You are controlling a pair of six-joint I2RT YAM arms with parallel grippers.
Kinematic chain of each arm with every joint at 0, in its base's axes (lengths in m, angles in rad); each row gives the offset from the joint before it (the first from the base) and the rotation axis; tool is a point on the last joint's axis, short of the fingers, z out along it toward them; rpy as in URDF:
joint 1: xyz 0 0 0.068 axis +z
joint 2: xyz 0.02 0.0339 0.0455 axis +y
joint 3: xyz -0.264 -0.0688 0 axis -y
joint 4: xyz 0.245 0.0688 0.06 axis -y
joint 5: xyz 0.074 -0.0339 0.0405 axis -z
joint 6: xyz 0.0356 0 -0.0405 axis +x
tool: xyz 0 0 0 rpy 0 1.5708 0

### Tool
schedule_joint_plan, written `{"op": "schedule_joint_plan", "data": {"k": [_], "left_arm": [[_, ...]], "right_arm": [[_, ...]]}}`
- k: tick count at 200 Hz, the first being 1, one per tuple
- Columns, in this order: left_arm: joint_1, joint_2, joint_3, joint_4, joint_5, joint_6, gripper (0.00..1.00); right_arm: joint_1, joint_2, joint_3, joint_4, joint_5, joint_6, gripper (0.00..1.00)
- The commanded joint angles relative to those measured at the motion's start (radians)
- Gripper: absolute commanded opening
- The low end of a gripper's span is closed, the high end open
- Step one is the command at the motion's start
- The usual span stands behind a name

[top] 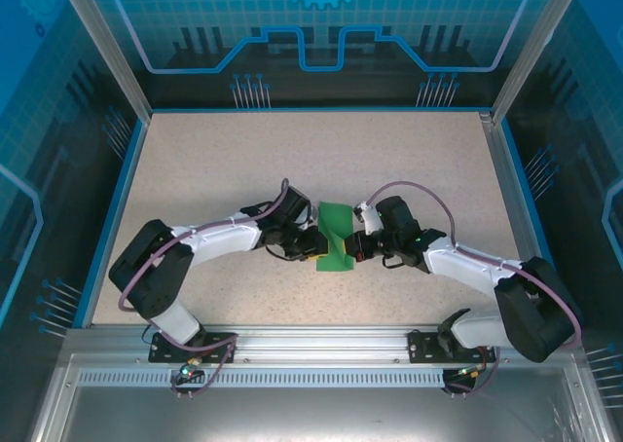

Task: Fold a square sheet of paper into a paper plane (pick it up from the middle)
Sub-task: Fold the triangle a second time at the center of the table.

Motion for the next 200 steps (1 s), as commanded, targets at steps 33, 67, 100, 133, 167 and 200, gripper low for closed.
{"op": "schedule_joint_plan", "data": {"k": [33, 67, 100, 133, 167, 200], "left_arm": [[-0.035, 0.121, 0.043, 0.014, -0.029, -0.011, 0.15], [-0.035, 0.16, 0.059, -0.029, -0.082, -0.003, 0.11], [-0.034, 0.152, 0.062, -0.121, -0.193, 0.026, 0.09], [-0.032, 0.139, 0.057, -0.167, -0.252, 0.051, 0.08], [-0.029, 0.124, 0.061, -0.185, -0.269, 0.074, 0.09], [-0.028, 0.124, 0.071, -0.208, -0.289, 0.093, 0.1]], "right_arm": [[-0.019, 0.019, -0.016, 0.026, -0.019, 0.02, 0.04], [-0.02, 0.036, -0.005, 0.018, -0.012, 0.022, 0.04], [-0.021, 0.072, 0.02, -0.001, 0.002, 0.016, 0.04], [-0.025, 0.112, 0.053, -0.002, -0.024, 0.016, 0.04], [-0.026, 0.137, 0.081, -0.009, -0.037, 0.013, 0.04], [-0.036, 0.171, 0.119, -0.043, -0.037, -0.011, 0.05]]}}
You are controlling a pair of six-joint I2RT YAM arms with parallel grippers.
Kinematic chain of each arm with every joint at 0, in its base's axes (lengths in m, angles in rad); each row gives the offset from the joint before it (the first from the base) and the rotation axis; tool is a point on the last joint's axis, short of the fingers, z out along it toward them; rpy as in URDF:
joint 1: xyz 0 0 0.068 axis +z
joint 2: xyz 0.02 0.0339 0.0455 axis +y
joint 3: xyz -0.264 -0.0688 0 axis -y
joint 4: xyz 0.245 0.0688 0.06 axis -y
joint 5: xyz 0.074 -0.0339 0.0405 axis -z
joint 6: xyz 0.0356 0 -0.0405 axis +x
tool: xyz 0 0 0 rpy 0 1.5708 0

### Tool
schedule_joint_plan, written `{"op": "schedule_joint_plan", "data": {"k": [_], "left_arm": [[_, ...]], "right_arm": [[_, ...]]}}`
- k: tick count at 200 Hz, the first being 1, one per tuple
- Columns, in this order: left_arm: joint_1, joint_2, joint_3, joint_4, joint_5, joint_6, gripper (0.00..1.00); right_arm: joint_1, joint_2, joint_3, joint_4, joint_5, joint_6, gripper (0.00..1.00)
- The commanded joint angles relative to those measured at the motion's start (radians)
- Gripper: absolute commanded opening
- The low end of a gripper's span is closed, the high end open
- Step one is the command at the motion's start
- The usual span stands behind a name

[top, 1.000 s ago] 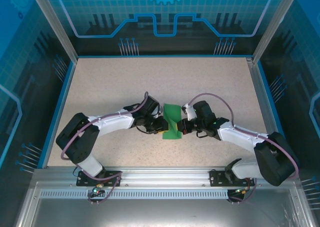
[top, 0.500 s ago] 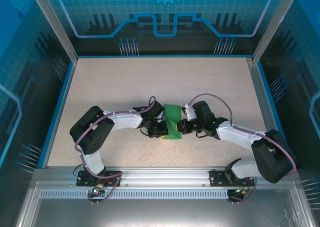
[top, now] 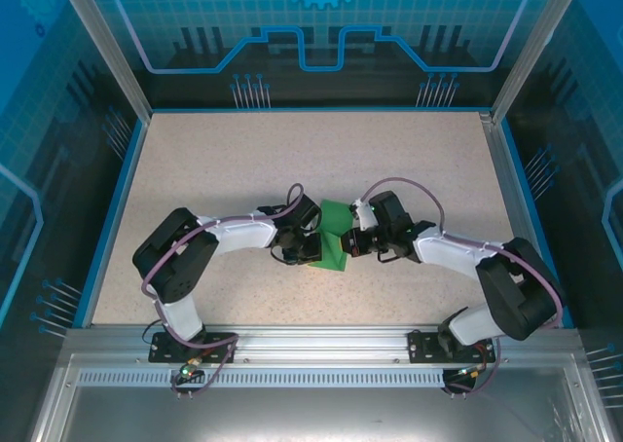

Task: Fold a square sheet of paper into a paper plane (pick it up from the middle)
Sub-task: Fold the triangle a second time at the center of the table.

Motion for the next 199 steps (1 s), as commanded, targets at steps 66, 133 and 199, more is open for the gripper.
{"op": "schedule_joint_plan", "data": {"k": [66, 133, 199], "left_arm": [[0.004, -0.01, 0.028, -0.119, -0.095, 0.056, 0.1], [0.002, -0.001, 0.023, -0.112, -0.089, 0.053, 0.11], [0.003, 0.002, 0.026, -0.116, -0.09, 0.055, 0.11]], "right_arm": [[-0.037, 0.096, 0.091, -0.079, -0.044, -0.079, 0.05], [-0.052, 0.168, 0.141, -0.102, -0.026, -0.109, 0.05], [-0.055, 0.223, 0.163, -0.09, -0.031, -0.106, 0.06]]}}
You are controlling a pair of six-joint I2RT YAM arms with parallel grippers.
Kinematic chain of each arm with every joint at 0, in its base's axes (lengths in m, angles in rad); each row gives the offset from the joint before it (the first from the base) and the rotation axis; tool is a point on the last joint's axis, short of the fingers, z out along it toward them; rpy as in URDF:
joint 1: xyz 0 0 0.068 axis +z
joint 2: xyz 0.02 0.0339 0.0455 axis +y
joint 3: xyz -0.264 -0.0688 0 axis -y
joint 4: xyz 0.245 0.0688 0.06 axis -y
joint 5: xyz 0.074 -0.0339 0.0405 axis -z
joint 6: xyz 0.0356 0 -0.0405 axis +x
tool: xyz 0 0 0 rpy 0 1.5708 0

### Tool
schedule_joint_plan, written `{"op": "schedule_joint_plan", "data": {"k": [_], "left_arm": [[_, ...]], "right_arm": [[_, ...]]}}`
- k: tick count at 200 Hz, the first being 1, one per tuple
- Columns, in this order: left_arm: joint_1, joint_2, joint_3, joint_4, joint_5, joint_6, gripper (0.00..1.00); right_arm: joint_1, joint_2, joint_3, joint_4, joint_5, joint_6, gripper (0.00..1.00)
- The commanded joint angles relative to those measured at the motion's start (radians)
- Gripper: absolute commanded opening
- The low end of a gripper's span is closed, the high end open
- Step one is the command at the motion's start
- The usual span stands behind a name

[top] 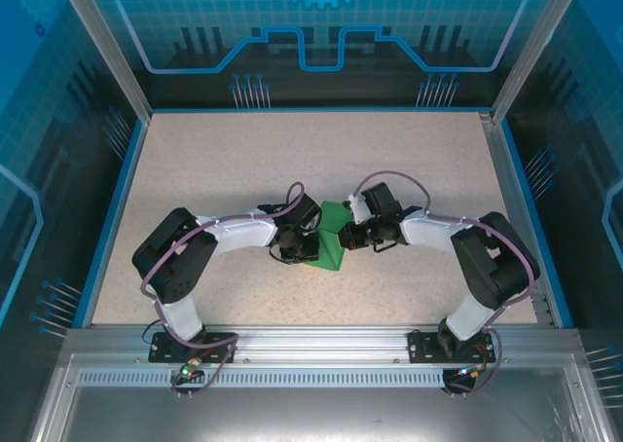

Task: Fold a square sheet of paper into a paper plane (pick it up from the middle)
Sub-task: Fold the triangle a second time at the center of the table.

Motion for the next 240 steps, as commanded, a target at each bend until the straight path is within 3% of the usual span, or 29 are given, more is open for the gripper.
{"op": "schedule_joint_plan", "data": {"k": [1, 240], "left_arm": [[0.003, 0.004, 0.007, -0.065, -0.04, 0.023, 0.11], [0.003, 0.011, 0.028, -0.057, -0.003, 0.028, 0.14]], "right_arm": [[-0.017, 0.022, 0.027, -0.013, -0.011, -0.014, 0.06], [-0.014, 0.078, 0.058, -0.054, 0.011, -0.01, 0.08]]}}
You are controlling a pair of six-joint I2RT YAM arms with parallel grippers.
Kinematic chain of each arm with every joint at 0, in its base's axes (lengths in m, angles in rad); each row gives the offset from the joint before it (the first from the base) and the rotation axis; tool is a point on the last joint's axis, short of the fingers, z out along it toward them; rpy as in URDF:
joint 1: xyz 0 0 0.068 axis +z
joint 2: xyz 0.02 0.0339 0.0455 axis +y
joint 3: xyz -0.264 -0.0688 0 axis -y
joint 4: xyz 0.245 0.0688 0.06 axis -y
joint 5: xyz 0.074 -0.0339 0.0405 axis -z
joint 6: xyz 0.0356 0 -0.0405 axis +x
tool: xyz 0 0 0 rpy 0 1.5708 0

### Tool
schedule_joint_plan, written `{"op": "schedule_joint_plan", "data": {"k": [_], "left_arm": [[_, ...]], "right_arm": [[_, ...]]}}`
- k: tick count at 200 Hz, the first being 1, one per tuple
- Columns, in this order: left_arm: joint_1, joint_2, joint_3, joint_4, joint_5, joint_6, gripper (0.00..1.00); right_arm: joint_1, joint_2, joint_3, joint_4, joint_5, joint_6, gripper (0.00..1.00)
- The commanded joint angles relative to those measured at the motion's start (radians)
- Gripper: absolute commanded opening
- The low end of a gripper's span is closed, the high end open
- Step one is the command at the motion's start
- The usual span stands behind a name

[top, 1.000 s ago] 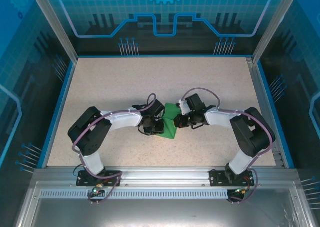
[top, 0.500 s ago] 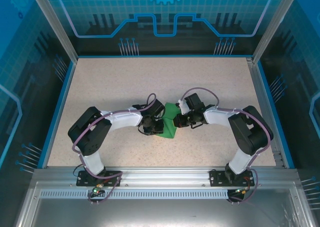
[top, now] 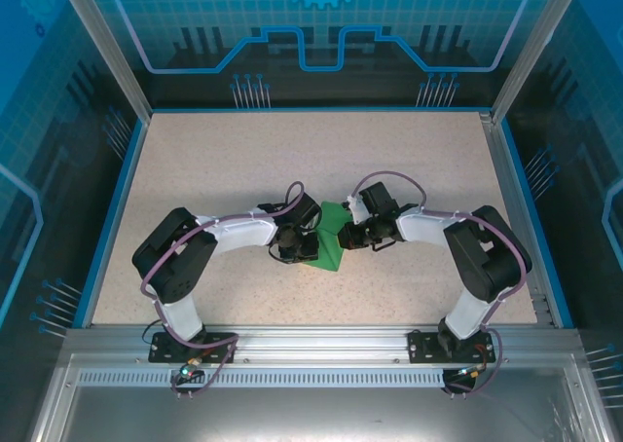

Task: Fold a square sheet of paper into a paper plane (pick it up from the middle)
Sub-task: Fold the triangle a second time at the center of the table.

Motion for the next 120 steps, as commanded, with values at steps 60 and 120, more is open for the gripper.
{"op": "schedule_joint_plan", "data": {"k": [60, 120], "left_arm": [[0.003, 0.013, 0.013, -0.028, 0.013, 0.029, 0.14], [0.003, 0.014, 0.012, -0.031, 0.009, 0.03, 0.15]], "right_arm": [[-0.011, 0.043, 0.041, -0.033, 0.0, -0.018, 0.09], [-0.01, 0.059, 0.036, -0.032, 0.008, -0.011, 0.1]]}}
